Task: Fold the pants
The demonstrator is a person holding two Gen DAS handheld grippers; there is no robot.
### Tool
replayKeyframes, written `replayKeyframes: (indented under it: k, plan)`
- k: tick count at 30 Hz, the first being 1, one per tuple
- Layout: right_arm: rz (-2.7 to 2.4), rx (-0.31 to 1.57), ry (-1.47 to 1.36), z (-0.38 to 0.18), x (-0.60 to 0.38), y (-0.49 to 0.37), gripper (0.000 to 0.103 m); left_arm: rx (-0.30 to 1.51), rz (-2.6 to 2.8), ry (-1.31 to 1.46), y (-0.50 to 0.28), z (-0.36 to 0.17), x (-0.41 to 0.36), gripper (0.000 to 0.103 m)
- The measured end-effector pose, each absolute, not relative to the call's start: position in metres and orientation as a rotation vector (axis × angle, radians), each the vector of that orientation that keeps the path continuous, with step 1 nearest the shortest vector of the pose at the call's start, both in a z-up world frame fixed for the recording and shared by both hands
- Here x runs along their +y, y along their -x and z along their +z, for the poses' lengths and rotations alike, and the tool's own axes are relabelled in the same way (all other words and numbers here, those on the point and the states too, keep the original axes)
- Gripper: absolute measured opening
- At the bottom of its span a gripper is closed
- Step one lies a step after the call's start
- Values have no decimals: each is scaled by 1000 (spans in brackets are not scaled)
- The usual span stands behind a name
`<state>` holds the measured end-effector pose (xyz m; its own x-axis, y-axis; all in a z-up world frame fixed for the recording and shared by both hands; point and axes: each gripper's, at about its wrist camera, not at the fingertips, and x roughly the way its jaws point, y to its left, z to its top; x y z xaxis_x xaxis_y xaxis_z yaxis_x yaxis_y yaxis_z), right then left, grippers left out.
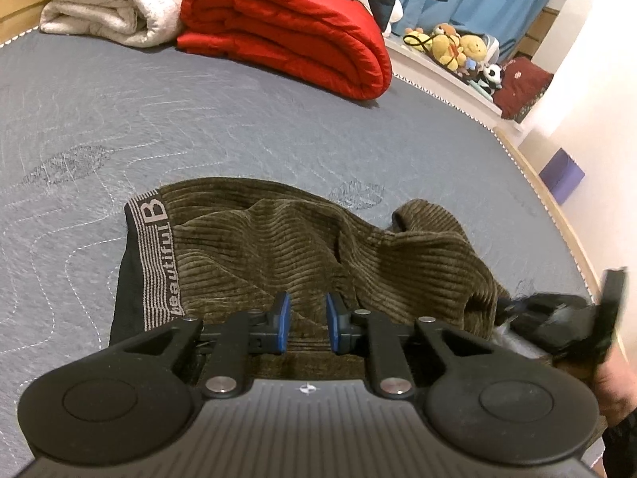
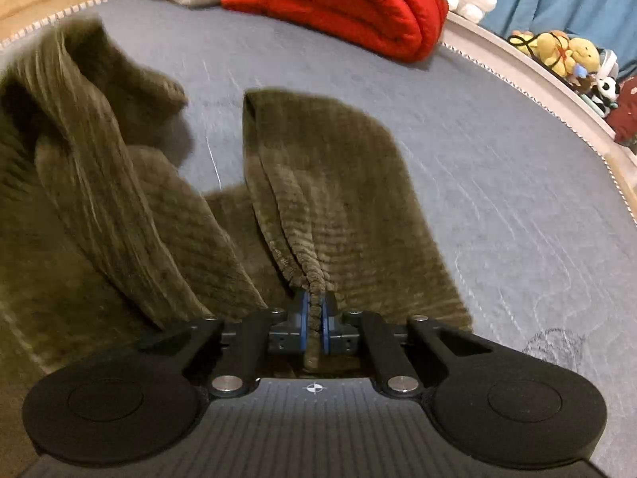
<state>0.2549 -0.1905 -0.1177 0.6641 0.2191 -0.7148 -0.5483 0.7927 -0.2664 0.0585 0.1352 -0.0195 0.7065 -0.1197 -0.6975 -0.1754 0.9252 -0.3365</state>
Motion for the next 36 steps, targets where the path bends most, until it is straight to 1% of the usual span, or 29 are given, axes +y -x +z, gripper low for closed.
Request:
replayKeyframes:
  k: [3,6,8,10,11,13,14,16,18,19,20,22,23,24,25,27,28,29,30,31,32,35,36]
  plan:
    - [511,645,286,-72,-221,-250,6,788,28,415,-59,-18,138,21]
    - [555,501,-50,-22,-278,-248,6,788,27,418,-61,-18,138,21]
    - [542,394,-267,-4,-324,-247,6,791,28,418,-61,-19,138,21]
    - [420,276,-446,1,-371,-247,5,793,27,415,-62,-20,136,21]
    - [309,238,-531,-2,-395,-248,0,793,26,414,-62,-20,136,21]
    - [-66,175,-713,-20,-452,-243,0,794,23,411,-62,-20,134,21]
    - [-229,178,-799,-34,-481,-240,0,794,20,409,-62,-21,133,21]
    - [-402,216,-900,-66,-522,-233,0,796,17,403,-62,-22,131,22]
    - [-528,304,-891,-91,-542,-229,4,798,18,401,-64,-23,129,22]
    - [-537,346,-871,-99,-544,-230,4,798,19,403,-64,-23,129,22]
    - [-480,394,-845,-105,-543,-236,7,798,21,405,-65,-22,128,22]
    - [-301,489,-761,-109,-530,-253,34,798,19,405,-67,-22,126,22]
    - [-209,528,-698,-109,-519,-260,62,798,18,402,-67,-22,124,23]
    - [-114,559,-618,-107,-505,-265,77,798,17,398,-68,-22,122,27]
    - [-28,587,-515,-105,-489,-269,80,799,16,393,-67,-23,120,29]
    - [57,641,-296,-106,-455,-273,90,803,12,385,-68,-24,116,29]
    - [74,678,-203,-110,-440,-276,91,806,12,382,-68,-25,115,29]
    - [58,721,-112,-118,-428,-279,90,808,12,380,-68,-26,114,29]
    - [29,746,-38,-126,-418,-283,83,810,13,378,-68,-26,113,29]
    - [15,769,5,-134,-412,-286,83,810,15,378,-69,-27,113,29]
    - [11,749,31,-137,-408,-285,74,811,17,378,-69,-27,114,29]
    - [74,714,56,-127,-398,-288,12,814,17,382,-72,-28,114,29]
    - [88,703,47,-121,-395,-289,11,816,15,380,-73,-28,113,29]
